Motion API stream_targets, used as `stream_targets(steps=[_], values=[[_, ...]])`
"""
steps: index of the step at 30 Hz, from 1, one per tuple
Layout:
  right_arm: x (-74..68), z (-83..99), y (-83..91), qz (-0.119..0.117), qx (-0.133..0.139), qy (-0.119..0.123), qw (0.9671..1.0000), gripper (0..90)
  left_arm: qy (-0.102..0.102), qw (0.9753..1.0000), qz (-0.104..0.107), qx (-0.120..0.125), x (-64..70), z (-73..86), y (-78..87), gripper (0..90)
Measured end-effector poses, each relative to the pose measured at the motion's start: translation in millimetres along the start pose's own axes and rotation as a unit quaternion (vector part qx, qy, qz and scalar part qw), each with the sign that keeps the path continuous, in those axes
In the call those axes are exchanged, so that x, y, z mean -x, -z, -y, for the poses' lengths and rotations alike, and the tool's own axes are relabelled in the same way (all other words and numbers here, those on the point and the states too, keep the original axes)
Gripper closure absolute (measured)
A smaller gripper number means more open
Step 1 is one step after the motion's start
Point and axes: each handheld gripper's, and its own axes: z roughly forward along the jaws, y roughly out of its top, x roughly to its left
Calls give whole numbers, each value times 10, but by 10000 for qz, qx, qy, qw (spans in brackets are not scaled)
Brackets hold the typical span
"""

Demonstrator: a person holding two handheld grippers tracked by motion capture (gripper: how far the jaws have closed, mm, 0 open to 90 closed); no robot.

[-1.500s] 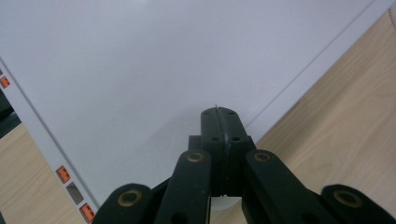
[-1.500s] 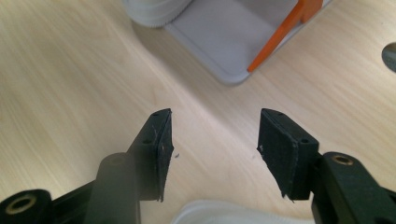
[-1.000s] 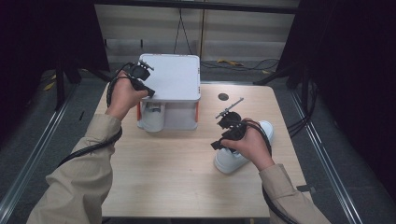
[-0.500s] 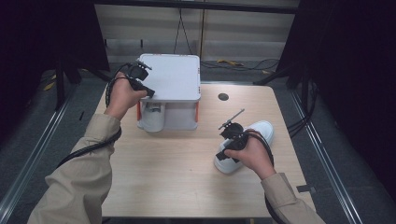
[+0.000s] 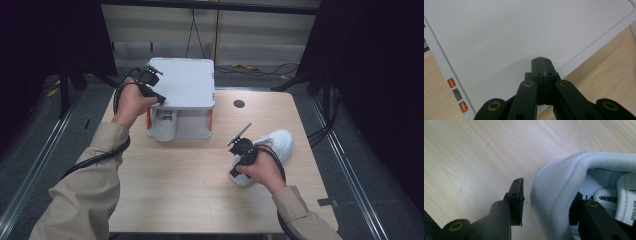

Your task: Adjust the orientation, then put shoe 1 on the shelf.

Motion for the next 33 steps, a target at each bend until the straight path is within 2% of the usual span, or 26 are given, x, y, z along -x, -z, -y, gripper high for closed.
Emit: stream_targets(steps=[6, 11, 13, 17, 22, 29, 33], values=[[13, 3, 6, -2, -62, 58, 10000, 605, -45, 10000, -52, -53, 21, -18, -4, 900], [22, 17, 17, 70, -92, 151, 9998, 682, -24, 10000, -16, -36, 9, -14, -3, 900], [39, 24, 21, -16, -83, 152, 9998, 689, -13, 10000, -22, -25, 12, -8, -3, 900], [6, 20, 18, 76, -122, 289, 9995, 705, -34, 10000, -56, -48, 25, -18, -6, 900], [27, 1, 19, -39, -194, 271, 9994, 724, 5, 10000, -29, 1, 13, -1, -2, 900], [-17, -28, 34, 38, -332, 581, 9978, 736, -8, 10000, -8, 25, 11, 4, -4, 900], [-37, -28, 63, 58, -358, 805, 9961, 732, 53, 10000, 40, 44, -4, 6, -5, 900]])
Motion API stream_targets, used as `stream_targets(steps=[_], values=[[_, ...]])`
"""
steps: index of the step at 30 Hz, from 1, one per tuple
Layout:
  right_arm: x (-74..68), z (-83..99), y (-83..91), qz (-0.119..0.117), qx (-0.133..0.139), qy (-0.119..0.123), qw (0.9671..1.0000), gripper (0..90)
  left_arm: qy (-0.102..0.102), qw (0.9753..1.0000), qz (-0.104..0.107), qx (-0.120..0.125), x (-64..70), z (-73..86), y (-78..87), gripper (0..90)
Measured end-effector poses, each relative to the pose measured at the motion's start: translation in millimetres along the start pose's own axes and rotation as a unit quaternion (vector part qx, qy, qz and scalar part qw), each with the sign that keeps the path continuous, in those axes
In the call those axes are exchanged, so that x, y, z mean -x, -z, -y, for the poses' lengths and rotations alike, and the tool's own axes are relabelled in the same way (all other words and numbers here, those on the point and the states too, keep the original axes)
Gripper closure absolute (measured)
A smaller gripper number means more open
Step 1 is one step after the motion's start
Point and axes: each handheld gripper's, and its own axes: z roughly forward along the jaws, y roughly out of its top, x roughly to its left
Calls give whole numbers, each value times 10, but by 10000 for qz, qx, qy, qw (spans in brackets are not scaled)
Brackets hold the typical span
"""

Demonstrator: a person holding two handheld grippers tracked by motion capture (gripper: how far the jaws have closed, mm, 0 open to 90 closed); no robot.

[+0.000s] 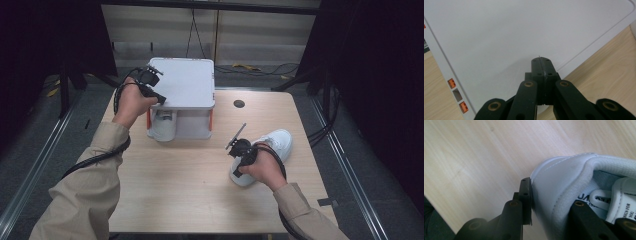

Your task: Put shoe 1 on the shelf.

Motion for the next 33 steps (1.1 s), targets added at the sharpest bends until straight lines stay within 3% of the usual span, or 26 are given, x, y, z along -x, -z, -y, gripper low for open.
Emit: stream_targets(steps=[7, 11, 20, 23, 33], values=[[-142, -63, 82, -23, 142, 280, 9995, 719, -171, 9996, -189, -82, 58, -27, -7, 900], [-254, -138, 126, -77, 181, 506, 9985, 713, -121, 9998, -113, -80, 33, -25, -6, 900], [-507, -410, 143, 37, 234, 996, 9947, 708, -47, 10000, -66, 3, 23, -4, -6, 900], [-613, -522, 154, -4, 220, 1185, 9927, 705, -25, 10000, -41, 16, 20, -3, -8, 900], [-945, -871, 181, 33, 255, 1914, 9812, 697, -85, 9999, -50, 43, 16, 6, -5, 900]])
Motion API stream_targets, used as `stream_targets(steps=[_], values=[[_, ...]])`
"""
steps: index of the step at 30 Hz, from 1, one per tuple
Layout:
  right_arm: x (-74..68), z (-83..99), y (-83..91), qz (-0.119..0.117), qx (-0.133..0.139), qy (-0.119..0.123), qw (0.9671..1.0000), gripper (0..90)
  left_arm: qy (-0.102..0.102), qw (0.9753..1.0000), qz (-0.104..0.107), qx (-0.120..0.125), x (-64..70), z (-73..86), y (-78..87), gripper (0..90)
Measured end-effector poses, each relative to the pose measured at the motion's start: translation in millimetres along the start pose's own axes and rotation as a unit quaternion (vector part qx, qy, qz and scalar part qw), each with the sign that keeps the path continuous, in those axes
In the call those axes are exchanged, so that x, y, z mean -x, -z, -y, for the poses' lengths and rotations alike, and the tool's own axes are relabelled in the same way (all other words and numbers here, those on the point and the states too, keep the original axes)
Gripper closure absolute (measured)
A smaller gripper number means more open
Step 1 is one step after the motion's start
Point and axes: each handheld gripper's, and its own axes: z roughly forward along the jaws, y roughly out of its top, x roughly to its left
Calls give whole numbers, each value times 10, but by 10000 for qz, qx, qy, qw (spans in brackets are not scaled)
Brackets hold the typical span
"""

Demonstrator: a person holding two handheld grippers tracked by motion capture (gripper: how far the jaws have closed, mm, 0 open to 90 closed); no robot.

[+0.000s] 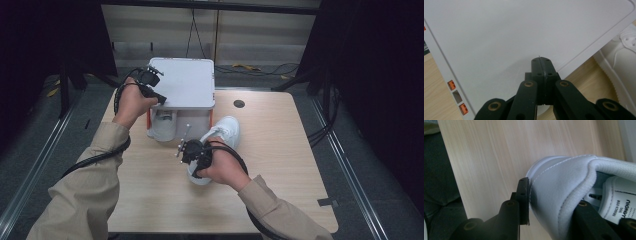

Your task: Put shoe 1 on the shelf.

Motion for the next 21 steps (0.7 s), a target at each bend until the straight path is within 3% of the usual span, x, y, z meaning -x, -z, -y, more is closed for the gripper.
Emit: stream_targets(steps=[5, 11, 16, 18, 21], values=[[-88, -254, -10, -73, 123, 474, 9988, 688, -42, 10000, -30, -52, 13, -16, -1, 900], [-181, -454, -85, -65, 14, 925, 9957, 686, 68, 9999, 99, 53, -27, 14, 1, 900], [-248, -497, -127, -188, 100, 1246, 9920, 680, 69, 9999, 112, 76, -29, 18, 0, 900], [-217, -492, -155, -204, 146, 1291, 9913, 663, 105, 9998, 138, 138, -33, 31, -2, 900], [-140, -439, -231, -117, 27, 1582, 9873, 654, 97, 9997, 158, 146, -46, 42, 2, 900]])
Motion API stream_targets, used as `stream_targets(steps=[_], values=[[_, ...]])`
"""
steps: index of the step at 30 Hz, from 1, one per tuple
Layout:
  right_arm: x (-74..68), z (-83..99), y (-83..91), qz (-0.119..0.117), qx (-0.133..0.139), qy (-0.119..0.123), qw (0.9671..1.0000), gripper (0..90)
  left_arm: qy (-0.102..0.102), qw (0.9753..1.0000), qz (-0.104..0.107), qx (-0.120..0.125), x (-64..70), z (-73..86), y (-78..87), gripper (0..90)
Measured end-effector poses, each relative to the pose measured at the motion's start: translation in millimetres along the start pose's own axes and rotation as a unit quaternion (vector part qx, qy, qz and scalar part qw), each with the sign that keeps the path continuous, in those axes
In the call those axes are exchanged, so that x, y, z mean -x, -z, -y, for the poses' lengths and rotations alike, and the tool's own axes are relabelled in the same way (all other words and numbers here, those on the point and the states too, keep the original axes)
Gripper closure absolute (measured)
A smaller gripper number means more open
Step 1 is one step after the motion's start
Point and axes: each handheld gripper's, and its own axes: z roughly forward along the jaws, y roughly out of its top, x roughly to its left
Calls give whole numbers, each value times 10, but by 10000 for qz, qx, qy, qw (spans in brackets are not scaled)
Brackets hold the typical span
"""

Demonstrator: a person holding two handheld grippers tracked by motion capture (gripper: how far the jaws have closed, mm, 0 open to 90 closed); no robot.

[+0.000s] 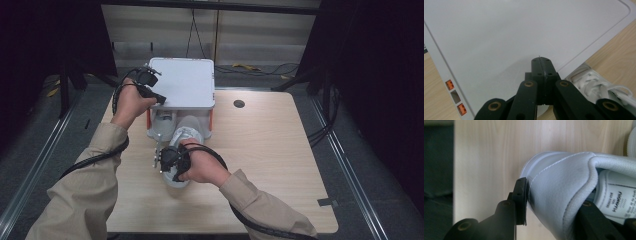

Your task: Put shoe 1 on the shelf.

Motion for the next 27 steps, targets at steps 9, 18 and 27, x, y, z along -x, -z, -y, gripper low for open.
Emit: stream_targets(steps=[9, 18, 27], values=[[218, 333, -12, 64, 12, -535, 9985, 580, 2, 10000, -77, 36, 23, 11, 1, 900], [202, 694, 65, 166, 214, -1115, 9934, 529, -4, 9999, -137, 1, 42, -1, -3, 900], [99, 828, 171, 444, 469, -1441, 9875, 533, 7, 9999, -159, 7, 54, 1, -4, 900]])
